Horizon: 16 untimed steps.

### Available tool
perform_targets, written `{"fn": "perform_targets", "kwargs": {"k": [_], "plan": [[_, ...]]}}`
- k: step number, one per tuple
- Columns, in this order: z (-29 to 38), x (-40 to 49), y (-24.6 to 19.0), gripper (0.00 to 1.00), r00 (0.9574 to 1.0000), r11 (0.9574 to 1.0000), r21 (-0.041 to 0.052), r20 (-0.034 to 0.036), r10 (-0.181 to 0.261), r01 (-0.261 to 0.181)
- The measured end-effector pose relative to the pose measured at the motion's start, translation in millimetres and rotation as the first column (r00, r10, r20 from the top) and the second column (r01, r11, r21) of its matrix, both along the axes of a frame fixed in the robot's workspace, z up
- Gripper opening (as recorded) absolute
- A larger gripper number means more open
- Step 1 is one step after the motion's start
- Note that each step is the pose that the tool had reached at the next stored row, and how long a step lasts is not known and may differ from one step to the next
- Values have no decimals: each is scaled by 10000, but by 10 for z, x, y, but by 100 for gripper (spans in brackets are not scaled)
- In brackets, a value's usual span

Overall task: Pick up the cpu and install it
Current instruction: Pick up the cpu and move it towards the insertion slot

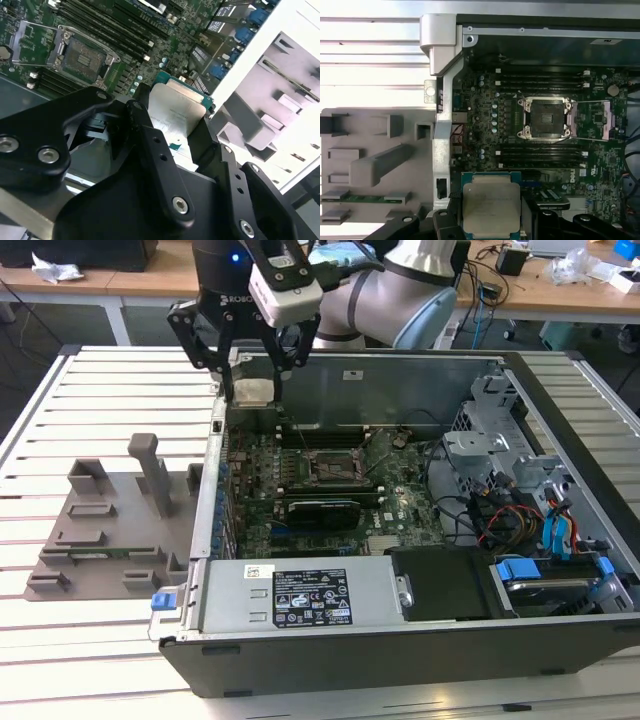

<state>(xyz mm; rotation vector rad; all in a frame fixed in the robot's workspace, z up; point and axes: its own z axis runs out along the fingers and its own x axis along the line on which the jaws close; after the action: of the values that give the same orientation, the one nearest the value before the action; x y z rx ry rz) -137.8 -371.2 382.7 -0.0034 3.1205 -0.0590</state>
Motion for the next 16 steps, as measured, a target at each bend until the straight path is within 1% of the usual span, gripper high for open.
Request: {"fn": "perform_targets", "kwargs": {"k": [3, 5, 13, 16], "plan": [[-2, 73, 6, 55, 10000, 10000, 0, -1, -1, 1], [-4, 104, 10, 55, 10000, 10000, 0, 0, -2, 2], [-12, 324, 35, 55, 10000, 10000, -3, 0, 0, 0], [-14, 380, 42, 55, 10000, 10000, -4, -1, -1, 1]]}}
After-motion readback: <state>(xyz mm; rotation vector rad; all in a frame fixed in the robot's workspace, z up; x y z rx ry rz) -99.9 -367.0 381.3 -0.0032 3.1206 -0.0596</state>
